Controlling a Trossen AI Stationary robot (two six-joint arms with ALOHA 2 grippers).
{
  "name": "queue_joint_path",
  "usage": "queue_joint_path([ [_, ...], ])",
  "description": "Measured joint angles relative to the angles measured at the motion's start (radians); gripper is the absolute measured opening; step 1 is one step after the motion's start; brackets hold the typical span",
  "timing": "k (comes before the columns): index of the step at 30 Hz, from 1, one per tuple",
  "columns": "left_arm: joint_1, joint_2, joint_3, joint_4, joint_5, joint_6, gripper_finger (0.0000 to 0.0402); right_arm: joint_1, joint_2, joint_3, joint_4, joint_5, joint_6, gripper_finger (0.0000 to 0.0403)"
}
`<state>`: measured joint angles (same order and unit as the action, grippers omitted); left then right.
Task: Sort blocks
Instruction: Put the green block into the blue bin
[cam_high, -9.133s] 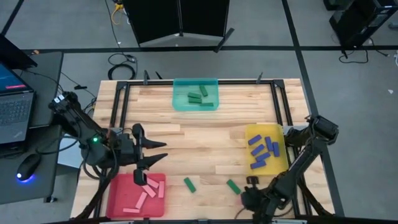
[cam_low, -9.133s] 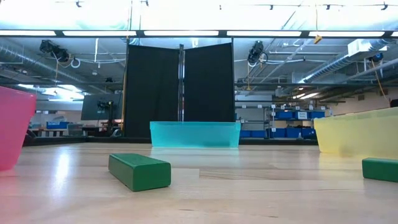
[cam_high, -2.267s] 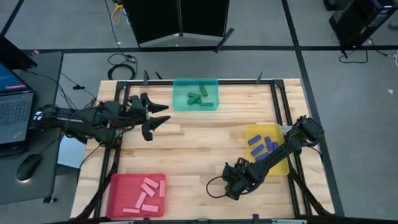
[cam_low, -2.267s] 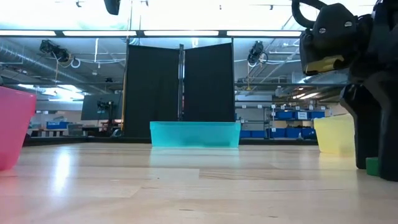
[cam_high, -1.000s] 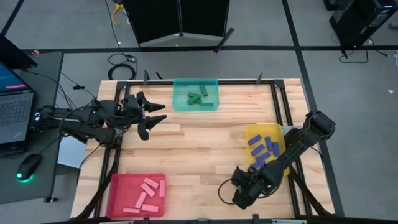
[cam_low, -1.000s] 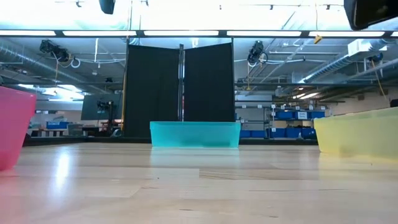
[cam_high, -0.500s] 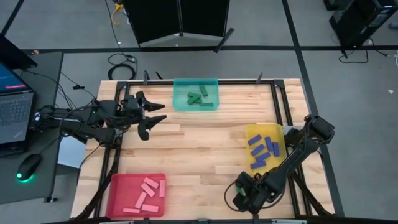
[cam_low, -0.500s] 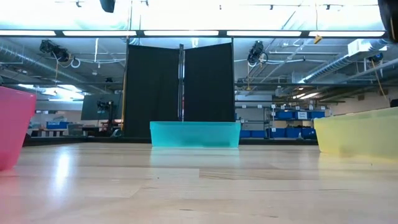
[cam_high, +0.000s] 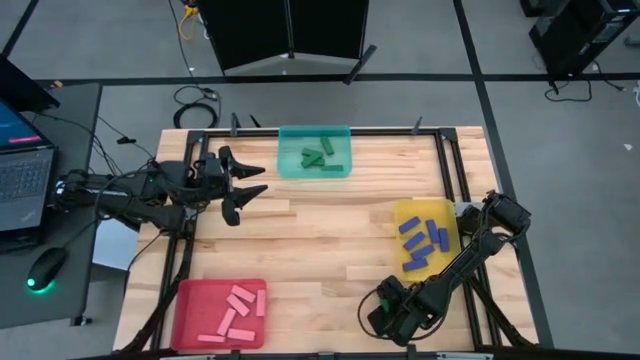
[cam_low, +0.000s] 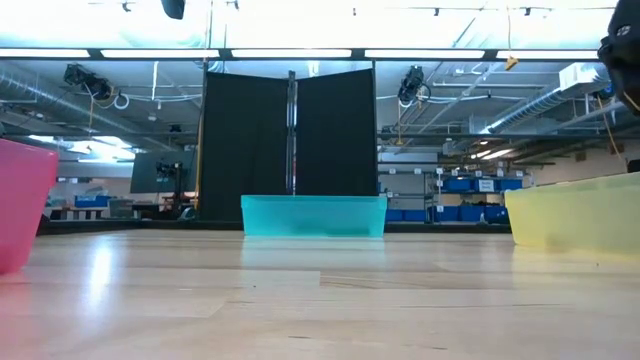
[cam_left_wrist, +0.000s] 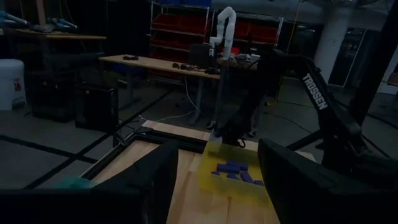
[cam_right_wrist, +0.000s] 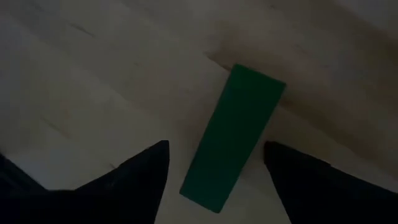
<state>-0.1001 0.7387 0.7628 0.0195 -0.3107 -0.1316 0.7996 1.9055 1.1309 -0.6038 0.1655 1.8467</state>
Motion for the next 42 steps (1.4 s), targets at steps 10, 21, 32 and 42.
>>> queue_joint_path([
  [10, 0.000, 0.000, 0.000, 0.013, 0.000, 0.016, 0.0229, -0.012, 0.014, -0.001, -0.038, -0.041, 0.017, 0.0146],
  [21, 0.000, 0.000, 0.000, 0.010, 0.000, 0.012, 0.0229, -0.015, 0.022, 0.036, -0.036, 0.014, -0.135, 0.0117],
  [32, 0.000, 0.027, 0.000, 0.009, 0.000, -0.034, 0.0229, -0.164, 0.030, 0.260, 0.007, 0.333, -0.668, 0.0115],
  [42, -0.016, 0.007, 0.000, 0.052, 0.000, -0.016, 0.0229, -0.578, 0.026, 0.440, 0.231, 0.467, -1.363, 0.0115],
])
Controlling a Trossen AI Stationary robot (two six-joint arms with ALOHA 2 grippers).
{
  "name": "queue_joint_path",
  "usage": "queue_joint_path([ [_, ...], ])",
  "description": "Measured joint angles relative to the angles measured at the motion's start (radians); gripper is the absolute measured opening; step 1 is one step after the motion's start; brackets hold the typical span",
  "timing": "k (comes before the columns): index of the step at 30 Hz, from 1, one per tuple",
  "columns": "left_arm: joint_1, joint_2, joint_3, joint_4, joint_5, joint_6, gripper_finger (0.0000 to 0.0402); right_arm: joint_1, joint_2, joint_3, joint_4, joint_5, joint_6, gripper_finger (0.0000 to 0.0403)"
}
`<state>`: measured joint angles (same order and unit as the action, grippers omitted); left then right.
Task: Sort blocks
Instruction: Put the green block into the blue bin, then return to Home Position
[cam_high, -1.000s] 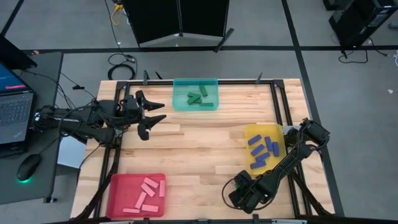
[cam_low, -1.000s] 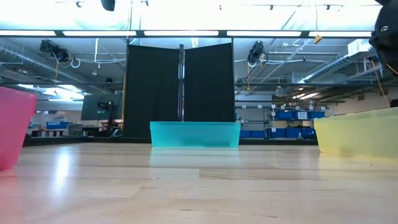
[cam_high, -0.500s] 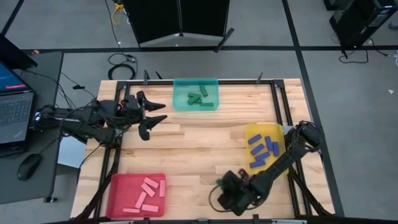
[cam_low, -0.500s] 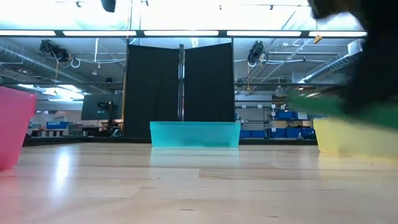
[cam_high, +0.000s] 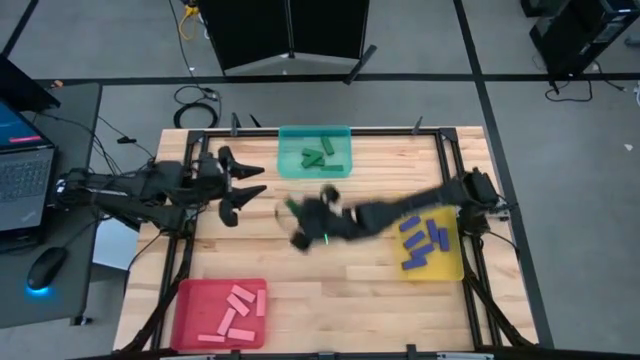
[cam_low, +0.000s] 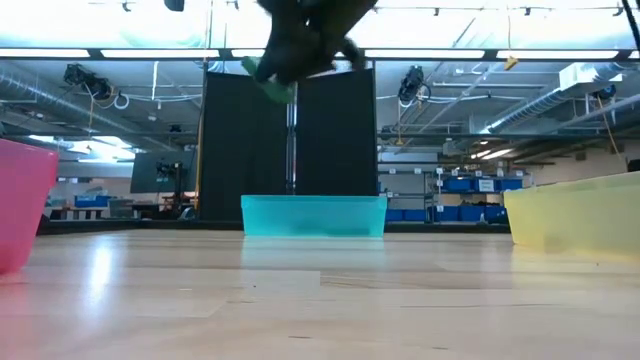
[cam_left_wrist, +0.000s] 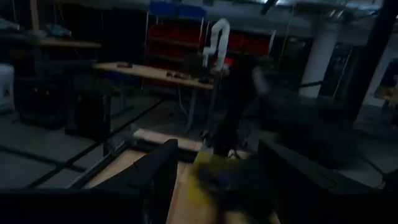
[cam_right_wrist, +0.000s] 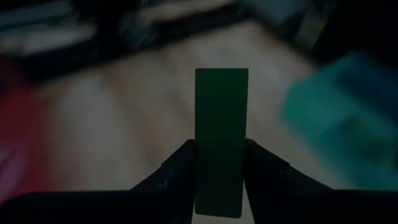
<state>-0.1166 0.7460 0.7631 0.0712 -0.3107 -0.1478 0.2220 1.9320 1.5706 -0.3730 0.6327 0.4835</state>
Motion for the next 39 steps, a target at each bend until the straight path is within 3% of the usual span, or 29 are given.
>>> queue_joint_path([
  [4, -0.004, -0.056, 0.000, -0.008, 0.000, 0.017, 0.0229, -0.182, -0.002, 0.004, 0.077, -0.088, -0.138, 0.0115],
  [10, -0.004, -0.108, 0.000, -0.101, -0.001, 0.013, 0.0229, -0.426, -0.002, -0.013, 0.064, -0.135, -0.156, 0.0119],
  [13, -0.004, -0.108, 0.000, -0.123, -0.001, 0.013, 0.0229, -0.507, -0.002, -0.018, 0.062, -0.189, -0.171, 0.0141],
  [16, -0.004, -0.107, 0.000, -0.122, -0.001, 0.028, 0.0229, -0.549, -0.002, -0.017, 0.067, -0.258, -0.186, 0.0180],
  [21, -0.004, -0.110, 0.000, -0.128, 0.000, 0.067, 0.0229, -0.566, -0.002, -0.017, 0.155, -0.281, -0.270, 0.0244],
  [26, 0.004, -0.124, 0.000, -0.208, 0.000, 0.070, 0.0228, -0.563, -0.006, -0.035, 0.261, -0.380, -0.346, 0.0271],
  [31, 0.006, -0.177, 0.000, -0.300, -0.011, 0.060, 0.0214, -0.556, -0.091, -0.243, 0.505, -0.479, -0.356, 0.0253],
  [39, 0.006, -0.327, -0.055, -0.441, -0.084, 0.036, 0.0157, -0.524, -0.441, -0.835, 1.025, -0.543, -0.328, 0.0171],
])
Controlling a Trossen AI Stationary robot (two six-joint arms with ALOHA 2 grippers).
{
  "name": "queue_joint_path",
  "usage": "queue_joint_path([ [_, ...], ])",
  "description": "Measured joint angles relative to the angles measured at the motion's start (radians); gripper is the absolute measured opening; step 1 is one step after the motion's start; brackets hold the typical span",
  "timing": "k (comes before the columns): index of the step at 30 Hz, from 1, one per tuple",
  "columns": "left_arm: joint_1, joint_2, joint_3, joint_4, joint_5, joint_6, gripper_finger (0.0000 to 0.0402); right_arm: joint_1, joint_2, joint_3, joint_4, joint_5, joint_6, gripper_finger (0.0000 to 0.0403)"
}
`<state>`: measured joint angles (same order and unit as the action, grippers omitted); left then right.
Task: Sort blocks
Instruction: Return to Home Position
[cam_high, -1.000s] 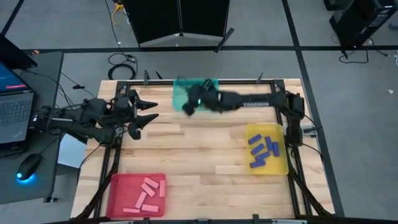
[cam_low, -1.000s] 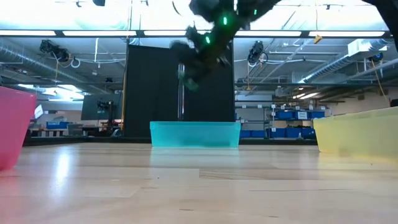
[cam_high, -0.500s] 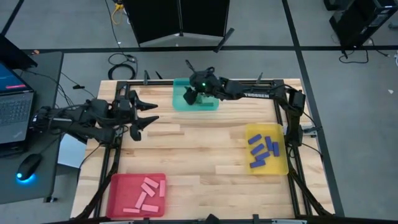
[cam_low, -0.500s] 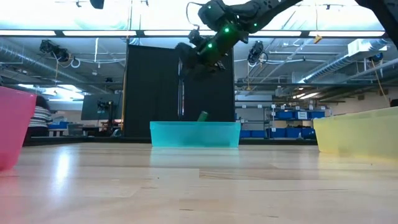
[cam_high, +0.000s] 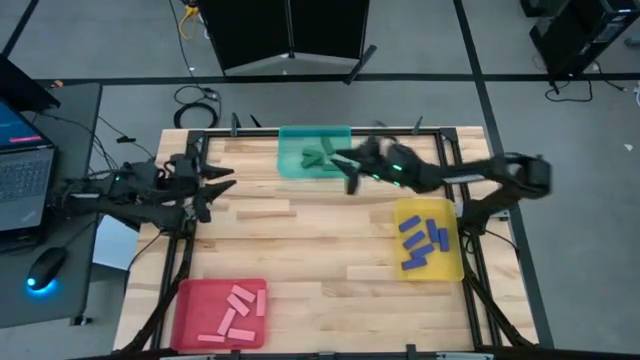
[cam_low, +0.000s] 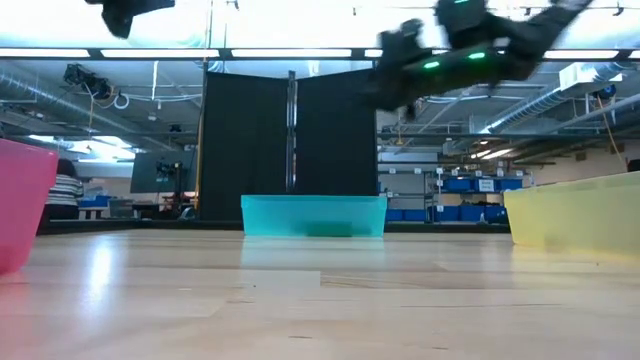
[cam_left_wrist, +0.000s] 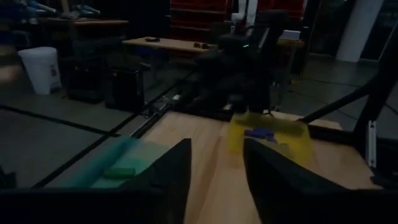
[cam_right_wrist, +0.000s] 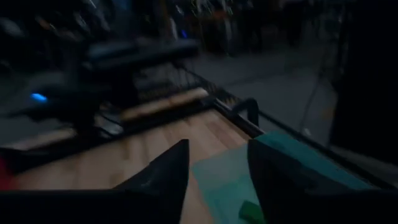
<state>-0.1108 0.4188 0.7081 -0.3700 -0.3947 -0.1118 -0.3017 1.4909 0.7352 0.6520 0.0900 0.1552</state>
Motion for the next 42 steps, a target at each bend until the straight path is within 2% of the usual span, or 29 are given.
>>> queue_joint_path([
  [3, 0.003, -0.043, -0.090, 0.032, -0.004, -0.002, 0.0115, 0.037, -0.162, -0.170, 0.081, -0.002, -0.006, 0.0129],
  [8, 0.030, -0.063, -0.291, 0.164, 0.003, -0.019, 0.0025, 0.121, -0.415, -0.354, 0.062, -0.002, -0.091, 0.0039],
  [10, 0.045, -0.062, -0.364, 0.254, 0.015, -0.020, 0.0009, 0.147, -0.511, -0.408, 0.025, -0.003, -0.146, 0.0012],
  [15, 0.101, -0.077, -0.467, 0.324, 0.022, -0.010, 0.0007, 0.164, -0.766, -0.544, -0.102, 0.045, -0.194, 0.0013],
  [20, 0.167, -0.114, -0.485, 0.326, 0.135, 0.029, 0.0004, 0.142, -1.003, -0.656, -0.181, 0.011, -0.148, 0.0008],
  [23, 0.206, -0.134, -0.485, 0.289, 0.153, 0.033, 0.0003, 0.141, -1.105, -0.699, -0.254, -0.012, -0.105, 0.0007],
  [30, 0.242, -0.211, -0.497, 0.255, 0.206, 0.029, 0.0002, 0.156, -1.243, -0.728, -0.380, -0.036, -0.080, 0.0005],
  [37, 0.234, -0.337, -0.688, 0.440, 0.202, -0.052, 0.0001, 0.170, -1.344, -0.729, -0.512, -0.042, -0.066, 0.0005],
  [42, 0.197, -0.377, -0.698, 0.413, 0.130, -0.033, 0.0001, 0.183, -1.417, -0.729, -0.558, -0.042, -0.050, 0.0005],
])
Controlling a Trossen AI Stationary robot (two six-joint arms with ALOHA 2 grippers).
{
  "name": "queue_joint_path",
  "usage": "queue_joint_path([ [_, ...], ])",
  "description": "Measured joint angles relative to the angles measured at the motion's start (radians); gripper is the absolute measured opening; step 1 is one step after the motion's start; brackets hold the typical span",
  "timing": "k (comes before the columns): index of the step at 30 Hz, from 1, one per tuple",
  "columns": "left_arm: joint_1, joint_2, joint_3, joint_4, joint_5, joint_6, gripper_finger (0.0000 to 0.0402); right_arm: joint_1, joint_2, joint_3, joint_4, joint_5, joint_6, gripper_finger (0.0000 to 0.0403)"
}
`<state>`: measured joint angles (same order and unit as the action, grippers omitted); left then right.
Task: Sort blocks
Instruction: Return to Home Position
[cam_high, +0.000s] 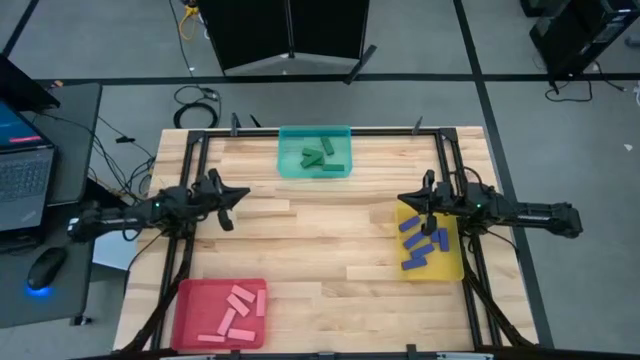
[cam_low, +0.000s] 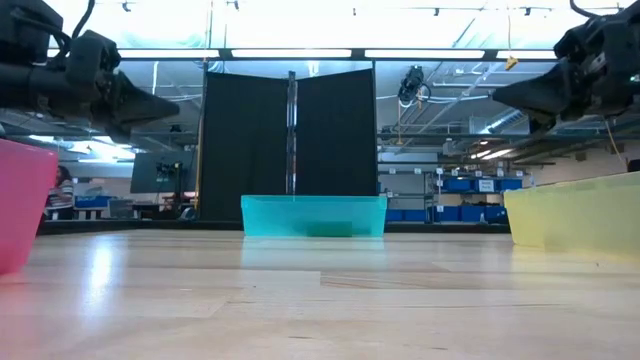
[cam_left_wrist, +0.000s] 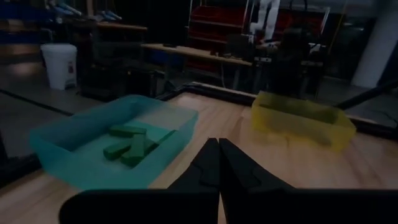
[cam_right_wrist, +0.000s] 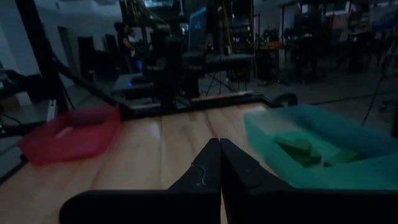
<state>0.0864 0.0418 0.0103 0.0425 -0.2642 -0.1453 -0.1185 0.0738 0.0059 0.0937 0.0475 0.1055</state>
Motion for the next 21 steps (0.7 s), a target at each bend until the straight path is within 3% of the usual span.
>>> queue_joint_path([
  [7, -0.023, 0.005, 0.001, 0.004, -0.079, 0.010, 0.0003, 0.010, -0.044, 0.000, -0.030, 0.000, 0.029, 0.0010],
  [15, -0.023, 0.046, 0.001, 0.004, -0.098, 0.050, 0.0005, 0.010, -0.026, 0.000, -0.070, 0.003, 0.149, 0.0032],
  [21, -0.023, 0.064, -0.001, 0.013, -0.126, 0.120, 0.0007, 0.010, -0.013, 0.000, -0.066, 0.012, 0.115, 0.0033],
])
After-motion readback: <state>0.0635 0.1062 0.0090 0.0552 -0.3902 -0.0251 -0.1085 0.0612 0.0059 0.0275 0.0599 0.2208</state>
